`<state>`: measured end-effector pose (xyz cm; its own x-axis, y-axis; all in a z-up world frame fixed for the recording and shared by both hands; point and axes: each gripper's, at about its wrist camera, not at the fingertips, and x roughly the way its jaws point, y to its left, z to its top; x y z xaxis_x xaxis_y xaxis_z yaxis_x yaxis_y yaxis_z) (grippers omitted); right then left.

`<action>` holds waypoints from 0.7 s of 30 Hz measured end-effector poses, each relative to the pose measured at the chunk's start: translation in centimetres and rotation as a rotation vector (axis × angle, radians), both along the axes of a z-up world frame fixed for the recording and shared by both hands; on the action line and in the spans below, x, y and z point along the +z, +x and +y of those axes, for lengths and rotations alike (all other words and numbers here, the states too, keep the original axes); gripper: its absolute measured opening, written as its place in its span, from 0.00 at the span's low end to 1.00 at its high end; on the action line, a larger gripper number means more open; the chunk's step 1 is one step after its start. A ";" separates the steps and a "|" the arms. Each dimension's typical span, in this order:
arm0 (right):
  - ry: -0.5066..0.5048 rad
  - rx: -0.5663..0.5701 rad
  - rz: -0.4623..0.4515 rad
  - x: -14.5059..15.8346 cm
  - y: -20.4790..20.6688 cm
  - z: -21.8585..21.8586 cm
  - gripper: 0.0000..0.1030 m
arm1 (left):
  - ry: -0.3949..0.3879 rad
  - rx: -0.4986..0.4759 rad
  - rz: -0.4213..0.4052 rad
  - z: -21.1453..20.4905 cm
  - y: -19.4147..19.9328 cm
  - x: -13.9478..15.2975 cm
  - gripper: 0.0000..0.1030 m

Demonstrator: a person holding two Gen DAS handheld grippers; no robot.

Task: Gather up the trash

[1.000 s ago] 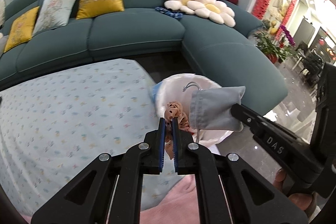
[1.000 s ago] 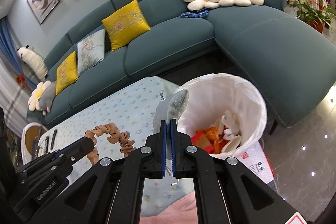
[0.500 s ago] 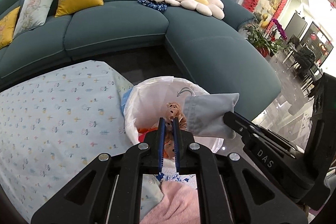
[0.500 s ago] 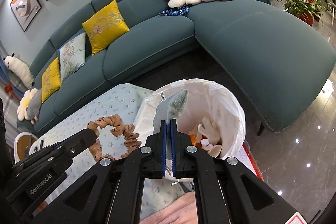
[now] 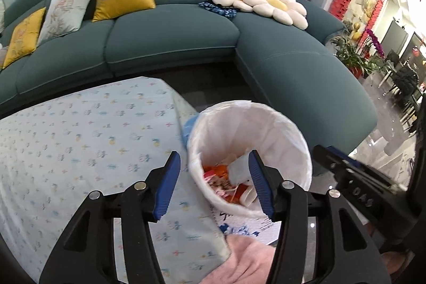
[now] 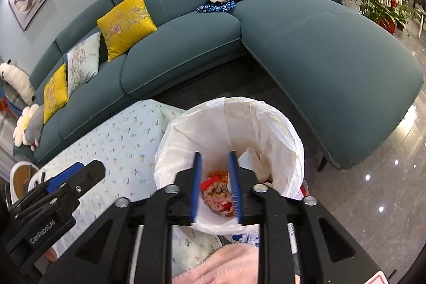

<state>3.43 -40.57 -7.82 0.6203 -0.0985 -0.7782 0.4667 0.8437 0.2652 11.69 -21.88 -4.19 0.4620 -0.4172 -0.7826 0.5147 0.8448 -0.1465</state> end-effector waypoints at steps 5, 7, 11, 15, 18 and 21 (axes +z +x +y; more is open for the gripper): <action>-0.059 0.033 0.026 0.7 -1.1 2.0 0.49 | 0.046 0.041 -0.028 2.2 -1.0 0.1 0.59; -0.093 0.043 0.038 0.9 -1.4 2.8 0.52 | 0.054 0.062 -0.043 3.2 -1.5 0.3 0.66; -0.140 0.056 0.044 1.3 -2.5 4.4 0.60 | 0.061 0.109 -0.071 5.2 -2.1 0.7 0.83; -0.149 0.054 0.041 1.6 -3.4 5.5 0.78 | 0.071 0.145 -0.088 6.6 -2.3 0.9 0.87; -0.181 0.069 0.052 1.7 -3.2 6.1 0.83 | 0.076 0.151 -0.086 7.2 -2.4 0.8 0.88; -0.185 0.097 0.061 1.6 -3.1 6.7 0.94 | 0.086 0.155 -0.086 7.4 -2.5 0.6 0.89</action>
<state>0.38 -33.91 -6.20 0.5859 -0.1847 -0.7891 0.3911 0.9172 0.0757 9.23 -14.44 -3.64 0.5820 -0.2688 -0.7675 0.3849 0.9224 -0.0312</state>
